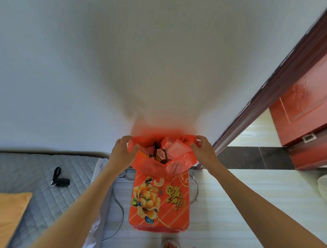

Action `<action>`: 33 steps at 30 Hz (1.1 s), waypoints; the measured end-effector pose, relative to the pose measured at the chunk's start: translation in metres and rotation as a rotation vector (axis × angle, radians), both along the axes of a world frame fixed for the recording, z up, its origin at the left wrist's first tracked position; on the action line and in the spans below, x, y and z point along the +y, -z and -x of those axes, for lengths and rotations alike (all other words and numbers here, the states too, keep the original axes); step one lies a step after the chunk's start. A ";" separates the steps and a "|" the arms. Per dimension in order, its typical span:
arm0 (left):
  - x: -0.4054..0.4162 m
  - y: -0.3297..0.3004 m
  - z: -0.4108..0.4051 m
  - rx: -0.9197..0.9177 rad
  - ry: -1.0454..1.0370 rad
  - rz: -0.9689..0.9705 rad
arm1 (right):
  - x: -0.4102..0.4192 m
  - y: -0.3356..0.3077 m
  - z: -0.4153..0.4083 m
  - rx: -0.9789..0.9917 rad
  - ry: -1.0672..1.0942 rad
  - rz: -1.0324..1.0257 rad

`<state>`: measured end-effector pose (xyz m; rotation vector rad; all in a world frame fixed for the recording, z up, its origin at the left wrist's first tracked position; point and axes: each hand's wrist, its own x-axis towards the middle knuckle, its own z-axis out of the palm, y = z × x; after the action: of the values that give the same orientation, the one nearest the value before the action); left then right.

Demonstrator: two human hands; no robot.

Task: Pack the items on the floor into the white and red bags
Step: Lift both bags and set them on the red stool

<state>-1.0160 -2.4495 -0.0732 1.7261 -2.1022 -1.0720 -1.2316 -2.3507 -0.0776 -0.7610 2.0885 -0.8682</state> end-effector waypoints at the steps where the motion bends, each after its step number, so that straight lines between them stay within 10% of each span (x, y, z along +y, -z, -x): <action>1: 0.004 -0.003 -0.001 -0.009 0.022 0.023 | 0.003 -0.003 0.001 0.022 -0.006 0.017; 33: 0.216 0.042 -0.009 -0.230 0.591 0.251 | 0.260 0.015 -0.049 0.426 0.050 0.010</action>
<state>-1.0071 -2.2333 -0.1154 1.1822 -2.8511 -0.6991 -1.1821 -2.0903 -0.0929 -0.9691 2.4846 -0.7955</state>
